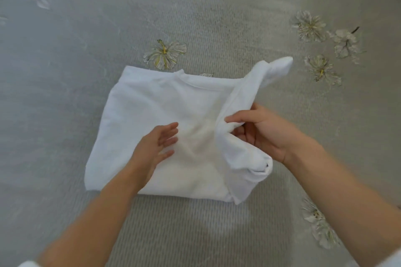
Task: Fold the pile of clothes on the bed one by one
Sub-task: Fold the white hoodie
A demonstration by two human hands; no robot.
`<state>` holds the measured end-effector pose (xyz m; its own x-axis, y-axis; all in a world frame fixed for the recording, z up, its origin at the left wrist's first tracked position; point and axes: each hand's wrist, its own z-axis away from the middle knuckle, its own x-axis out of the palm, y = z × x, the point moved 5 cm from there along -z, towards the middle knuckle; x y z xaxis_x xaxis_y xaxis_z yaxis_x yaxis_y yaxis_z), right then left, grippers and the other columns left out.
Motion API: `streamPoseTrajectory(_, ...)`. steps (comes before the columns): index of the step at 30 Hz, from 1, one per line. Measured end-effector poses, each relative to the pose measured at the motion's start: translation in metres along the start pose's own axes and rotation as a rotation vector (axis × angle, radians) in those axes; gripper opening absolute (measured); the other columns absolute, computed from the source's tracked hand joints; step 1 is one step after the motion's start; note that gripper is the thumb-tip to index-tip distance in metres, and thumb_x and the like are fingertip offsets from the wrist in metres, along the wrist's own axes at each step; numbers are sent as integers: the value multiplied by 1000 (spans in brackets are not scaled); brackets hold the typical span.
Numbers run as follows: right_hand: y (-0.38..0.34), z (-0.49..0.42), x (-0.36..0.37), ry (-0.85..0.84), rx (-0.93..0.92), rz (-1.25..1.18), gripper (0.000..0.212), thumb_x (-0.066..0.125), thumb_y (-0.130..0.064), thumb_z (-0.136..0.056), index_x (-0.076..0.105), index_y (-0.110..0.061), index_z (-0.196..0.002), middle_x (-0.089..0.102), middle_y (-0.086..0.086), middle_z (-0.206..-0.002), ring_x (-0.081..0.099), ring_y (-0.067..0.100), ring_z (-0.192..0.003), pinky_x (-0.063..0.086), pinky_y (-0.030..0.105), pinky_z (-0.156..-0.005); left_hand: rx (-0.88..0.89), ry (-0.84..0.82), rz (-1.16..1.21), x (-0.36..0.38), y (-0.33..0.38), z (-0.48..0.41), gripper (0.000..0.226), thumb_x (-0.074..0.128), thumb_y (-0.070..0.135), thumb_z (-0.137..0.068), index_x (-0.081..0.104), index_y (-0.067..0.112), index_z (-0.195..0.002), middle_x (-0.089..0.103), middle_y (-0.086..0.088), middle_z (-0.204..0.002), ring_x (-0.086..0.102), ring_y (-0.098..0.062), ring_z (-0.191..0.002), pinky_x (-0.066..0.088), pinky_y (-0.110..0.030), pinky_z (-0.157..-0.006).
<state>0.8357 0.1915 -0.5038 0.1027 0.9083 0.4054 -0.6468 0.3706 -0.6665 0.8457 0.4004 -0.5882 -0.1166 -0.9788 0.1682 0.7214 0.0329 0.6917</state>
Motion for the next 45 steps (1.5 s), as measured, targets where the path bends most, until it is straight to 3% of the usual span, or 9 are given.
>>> streamPoseTrajectory(8,20,-92,152,-88,-103,130,38,57,-2,-87,46,-19,-119,57,-8,-59,56,6,-52,46,20,-49,-47,63,309,-110,14,16,42,39,46,-93,70,21,-108,70,-4,-108,68,-27,-94,51,-46,-86)
streamPoseTrajectory(14,78,-121,175,-32,51,909,56,58,-36,-92,43,-17,-142,59,2,-123,59,13,-101,48,21,-88,-68,-19,475,-156,3,22,67,27,60,-90,76,14,-98,68,-14,-99,62,-28,-73,44,-38,-73)
streamPoseTrajectory(17,99,-98,149,11,11,1142,56,61,-51,-84,49,-24,-132,58,-5,-115,56,12,-104,47,28,-88,-65,95,346,-165,0,24,46,50,57,-81,72,17,-89,54,-9,-74,48,-19,-52,45,-31,-61)
streamPoseTrajectory(23,126,-47,113,44,-246,1851,72,61,-46,-75,32,-27,-138,39,-4,-116,41,17,-106,34,31,-85,-24,367,87,-171,2,21,61,70,11,-71,48,22,-126,59,-3,-113,61,-21,-88,50,-28,-52)
streamPoseTrajectory(27,117,-34,106,-42,-425,1761,33,64,-13,-72,49,-19,-101,48,-6,-84,46,17,-71,28,27,-56,31,194,78,-164,3,31,47,60,13,-55,64,17,-101,67,0,-91,59,-14,-69,39,-24,-47)
streamPoseTrajectory(33,129,-39,95,-307,-172,1813,27,61,-35,-79,40,-25,-92,41,-10,-80,39,13,-72,27,28,-60,58,473,-577,-154,-16,44,25,66,10,-76,55,18,-98,59,2,-89,58,-22,-83,40,-30,-60)
streamPoseTrajectory(38,98,-52,58,277,-226,1185,14,68,-31,-80,59,-24,-87,59,-8,-76,54,7,-69,38,15,-59,50,619,-553,-162,-26,35,69,61,35,-85,31,19,-145,39,-13,-143,40,-33,-128,35,-49,-103)
streamPoseTrajectory(41,98,-41,20,763,-234,1057,42,72,-34,-78,49,-17,-109,49,-5,-101,49,12,-88,38,25,-72,0,532,-527,-163,-34,31,88,72,47,-75,27,21,-147,42,-10,-142,45,-31,-126,38,-51,-103)
streamPoseTrajectory(45,148,-36,8,734,44,523,38,71,-40,-82,55,-14,-105,63,-1,-102,61,18,-93,48,33,-77,25,454,-579,-160,-37,29,79,77,24,-69,38,18,-138,51,-6,-126,52,-25,-106,47,-40,-82)
